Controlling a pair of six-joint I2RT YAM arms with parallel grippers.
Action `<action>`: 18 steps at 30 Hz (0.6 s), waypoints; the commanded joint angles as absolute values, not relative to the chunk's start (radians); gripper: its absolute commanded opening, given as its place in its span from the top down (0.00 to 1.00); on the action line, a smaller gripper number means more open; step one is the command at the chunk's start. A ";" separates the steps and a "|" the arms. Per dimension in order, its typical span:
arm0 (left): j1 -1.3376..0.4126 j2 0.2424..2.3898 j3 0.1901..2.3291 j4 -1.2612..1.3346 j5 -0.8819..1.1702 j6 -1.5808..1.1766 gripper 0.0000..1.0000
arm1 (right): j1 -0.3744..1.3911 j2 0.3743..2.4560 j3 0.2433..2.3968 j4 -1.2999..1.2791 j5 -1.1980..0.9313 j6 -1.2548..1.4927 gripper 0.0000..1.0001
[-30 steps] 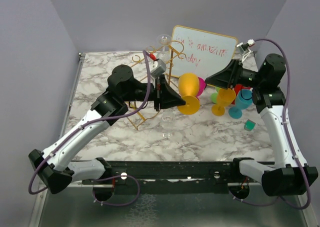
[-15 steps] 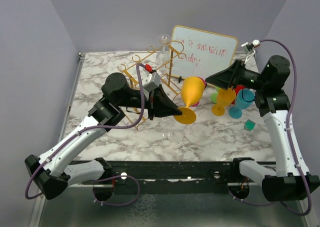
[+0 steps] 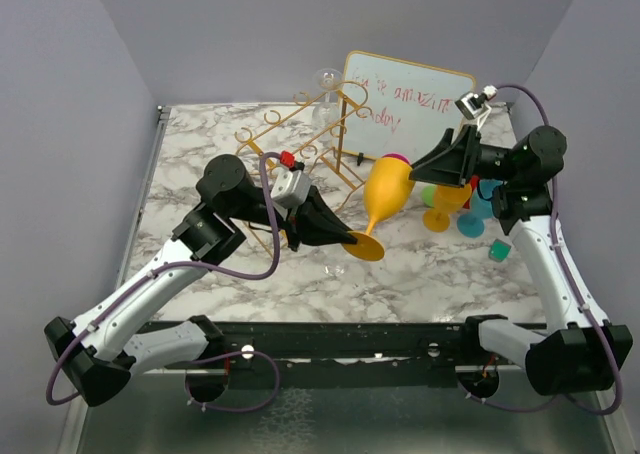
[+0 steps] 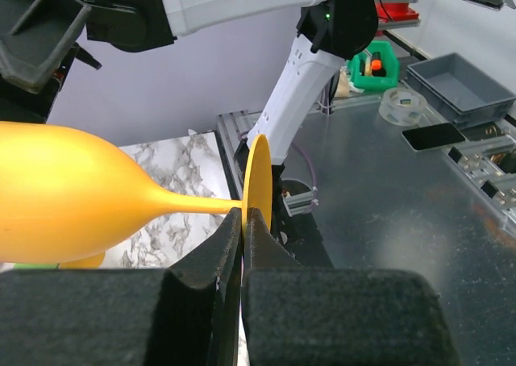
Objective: Take the wine glass off the wine glass rack
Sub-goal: Place the wine glass at the center of the board.
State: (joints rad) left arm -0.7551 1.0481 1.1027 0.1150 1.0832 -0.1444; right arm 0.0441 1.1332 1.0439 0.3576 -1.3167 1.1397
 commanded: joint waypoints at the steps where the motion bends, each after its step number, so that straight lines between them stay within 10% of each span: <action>1: -0.760 1.040 1.121 0.153 1.141 -0.109 1.00 | 0.072 1.090 1.039 0.512 -1.412 1.220 0.19; 18: -0.756 1.075 1.191 0.091 1.270 0.074 1.00 | 0.187 1.029 1.057 0.697 -1.469 1.360 0.45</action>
State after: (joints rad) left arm -0.7609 1.0729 1.1515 0.1352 1.2308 -0.0574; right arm 0.1715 1.0763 1.0416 0.6285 -1.4208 1.3174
